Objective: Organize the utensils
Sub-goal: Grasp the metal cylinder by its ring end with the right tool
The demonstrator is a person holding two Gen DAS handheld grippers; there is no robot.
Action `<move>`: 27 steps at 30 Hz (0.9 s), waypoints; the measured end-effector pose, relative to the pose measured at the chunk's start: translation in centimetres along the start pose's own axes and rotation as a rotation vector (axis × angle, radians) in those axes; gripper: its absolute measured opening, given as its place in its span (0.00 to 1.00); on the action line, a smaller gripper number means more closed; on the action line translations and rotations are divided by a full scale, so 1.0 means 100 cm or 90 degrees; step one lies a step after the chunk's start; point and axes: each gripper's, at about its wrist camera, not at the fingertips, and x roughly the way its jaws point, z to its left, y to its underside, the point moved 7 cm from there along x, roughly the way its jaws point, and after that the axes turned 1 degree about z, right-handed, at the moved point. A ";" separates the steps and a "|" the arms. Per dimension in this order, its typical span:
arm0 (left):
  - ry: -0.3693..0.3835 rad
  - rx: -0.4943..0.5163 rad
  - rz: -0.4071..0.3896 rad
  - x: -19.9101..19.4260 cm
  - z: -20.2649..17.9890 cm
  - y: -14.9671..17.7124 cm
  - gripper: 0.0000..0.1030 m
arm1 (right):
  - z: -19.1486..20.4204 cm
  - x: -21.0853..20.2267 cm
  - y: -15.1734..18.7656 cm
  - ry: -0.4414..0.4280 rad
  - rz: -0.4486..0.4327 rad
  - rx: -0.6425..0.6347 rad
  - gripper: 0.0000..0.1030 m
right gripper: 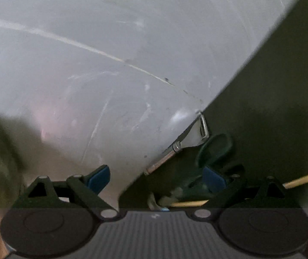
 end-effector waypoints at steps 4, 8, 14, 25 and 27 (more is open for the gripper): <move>0.000 -0.003 0.003 0.002 0.001 -0.002 0.74 | 0.007 0.029 0.006 0.054 -0.050 0.076 0.94; 0.001 -0.007 0.000 0.003 0.002 -0.002 0.74 | 0.017 0.047 0.010 0.114 -0.060 0.014 0.87; 0.004 -0.012 -0.005 0.003 0.002 0.000 0.74 | 0.038 0.062 0.024 0.143 -0.027 -0.221 0.80; 0.009 -0.011 -0.007 0.003 0.003 0.001 0.74 | 0.053 0.093 0.030 0.162 0.104 -0.612 0.79; 0.009 -0.010 -0.007 0.003 0.003 0.001 0.74 | 0.049 0.095 0.028 0.173 0.134 -0.640 0.74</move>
